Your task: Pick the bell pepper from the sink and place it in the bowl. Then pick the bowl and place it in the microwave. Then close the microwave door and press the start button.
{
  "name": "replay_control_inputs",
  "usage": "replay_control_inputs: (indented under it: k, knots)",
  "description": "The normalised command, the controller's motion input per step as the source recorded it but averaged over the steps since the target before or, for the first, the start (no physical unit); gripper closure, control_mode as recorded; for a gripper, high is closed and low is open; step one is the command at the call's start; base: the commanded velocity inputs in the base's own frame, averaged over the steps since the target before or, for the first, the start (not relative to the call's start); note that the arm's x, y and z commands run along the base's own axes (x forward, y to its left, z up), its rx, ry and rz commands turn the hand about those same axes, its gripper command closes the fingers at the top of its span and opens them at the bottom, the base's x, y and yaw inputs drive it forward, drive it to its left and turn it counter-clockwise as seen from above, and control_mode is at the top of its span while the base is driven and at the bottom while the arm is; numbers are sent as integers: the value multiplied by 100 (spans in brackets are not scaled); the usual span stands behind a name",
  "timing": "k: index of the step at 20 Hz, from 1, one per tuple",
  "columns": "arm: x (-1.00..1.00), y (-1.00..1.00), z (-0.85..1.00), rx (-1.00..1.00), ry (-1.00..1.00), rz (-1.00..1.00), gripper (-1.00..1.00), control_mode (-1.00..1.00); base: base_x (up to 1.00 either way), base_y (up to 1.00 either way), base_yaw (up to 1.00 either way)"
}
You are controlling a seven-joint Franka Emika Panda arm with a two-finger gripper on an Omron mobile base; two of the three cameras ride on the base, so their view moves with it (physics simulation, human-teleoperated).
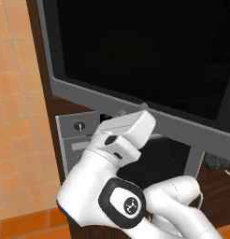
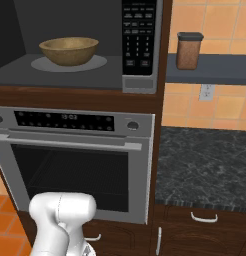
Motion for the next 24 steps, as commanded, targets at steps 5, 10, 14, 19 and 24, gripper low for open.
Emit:
replay_control_inputs:
  k: [5,10,14,19,24]
  knots:
    - [0,-94,41,14,26,28,-100,-100,0,0,0]
    - [31,-86,10,13,27,27,-100,-100,0,0,0]
    - [100,-67,0,10,21,10,-100,-100,0,0,0]
    - [100,-31,0,3,14,1,-100,-100,0,0,0]
    - [100,-5,0,1,1,9,-100,-100,0,0,0]
